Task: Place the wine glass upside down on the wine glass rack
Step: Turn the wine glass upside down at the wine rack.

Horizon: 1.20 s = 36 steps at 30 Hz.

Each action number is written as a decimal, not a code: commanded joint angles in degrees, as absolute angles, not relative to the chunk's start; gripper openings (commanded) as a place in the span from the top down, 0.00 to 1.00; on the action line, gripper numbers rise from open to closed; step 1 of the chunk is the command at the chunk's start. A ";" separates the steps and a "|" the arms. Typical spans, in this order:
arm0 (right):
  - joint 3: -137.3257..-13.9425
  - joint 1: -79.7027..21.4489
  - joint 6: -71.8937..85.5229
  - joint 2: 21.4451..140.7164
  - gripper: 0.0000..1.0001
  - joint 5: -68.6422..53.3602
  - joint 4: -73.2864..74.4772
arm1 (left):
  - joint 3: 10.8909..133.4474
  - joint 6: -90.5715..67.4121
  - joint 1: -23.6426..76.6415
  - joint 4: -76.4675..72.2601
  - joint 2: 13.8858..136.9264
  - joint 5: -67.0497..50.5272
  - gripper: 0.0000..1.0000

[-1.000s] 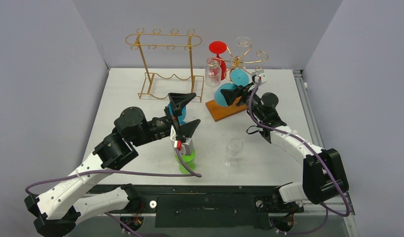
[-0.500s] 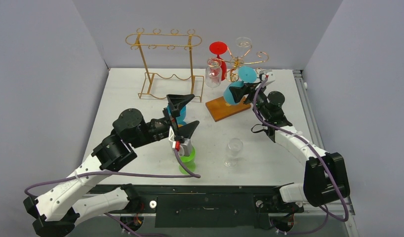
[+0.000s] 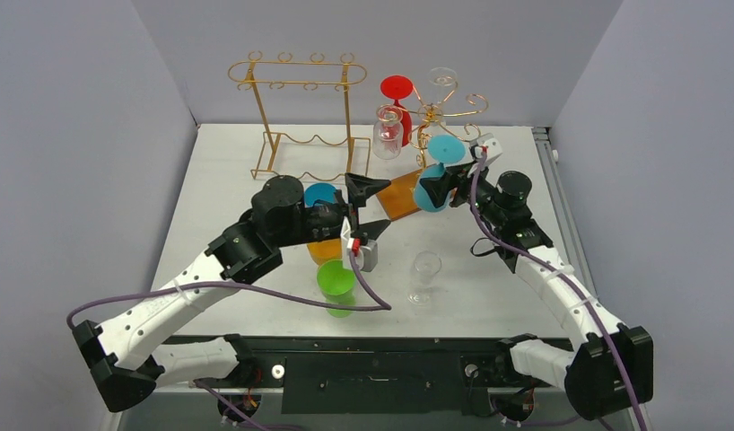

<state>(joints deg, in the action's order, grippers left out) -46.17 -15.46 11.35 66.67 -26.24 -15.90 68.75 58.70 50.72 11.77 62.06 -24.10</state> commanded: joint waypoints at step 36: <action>-51.46 -20.50 9.35 51.94 0.60 -40.58 -1.74 | 84.28 70.83 54.49 6.08 79.29 -20.95 0.41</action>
